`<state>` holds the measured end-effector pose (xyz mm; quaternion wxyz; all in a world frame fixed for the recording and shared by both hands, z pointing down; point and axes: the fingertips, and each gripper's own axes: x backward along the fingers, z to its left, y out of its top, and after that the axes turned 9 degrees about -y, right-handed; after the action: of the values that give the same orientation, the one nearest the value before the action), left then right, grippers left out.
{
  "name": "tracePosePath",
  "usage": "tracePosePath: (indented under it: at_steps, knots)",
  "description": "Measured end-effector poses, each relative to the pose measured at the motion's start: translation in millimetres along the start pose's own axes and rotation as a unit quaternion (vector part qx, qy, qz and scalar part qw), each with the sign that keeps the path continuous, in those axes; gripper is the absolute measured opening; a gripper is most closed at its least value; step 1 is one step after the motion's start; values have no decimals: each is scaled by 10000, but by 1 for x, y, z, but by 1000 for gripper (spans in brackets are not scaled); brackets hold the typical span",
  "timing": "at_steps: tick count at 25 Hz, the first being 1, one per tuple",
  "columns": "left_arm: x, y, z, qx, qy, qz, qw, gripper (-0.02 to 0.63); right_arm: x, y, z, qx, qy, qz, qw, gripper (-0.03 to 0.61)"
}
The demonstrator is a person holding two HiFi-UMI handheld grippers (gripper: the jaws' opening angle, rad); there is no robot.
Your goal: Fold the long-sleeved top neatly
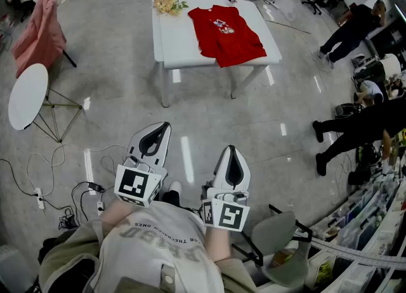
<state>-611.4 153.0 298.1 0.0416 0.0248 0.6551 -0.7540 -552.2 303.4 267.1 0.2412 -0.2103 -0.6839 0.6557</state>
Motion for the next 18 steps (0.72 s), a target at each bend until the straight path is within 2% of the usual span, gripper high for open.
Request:
tracePosePath:
  at_steps: [10, 14, 18]
  knots:
    - [-27, -3, -12, 23, 96, 56, 9999, 12, -15, -1, -24, 37, 123, 0, 9999, 0]
    - [-45, -3, -27, -44, 108, 67, 9999, 12, -23, -4, -41, 113, 203, 59, 9997, 0]
    - [-59, 3, -35, -139, 212, -11, 9997, 12, -30, -4, -64, -22, 168, 46, 9998, 0]
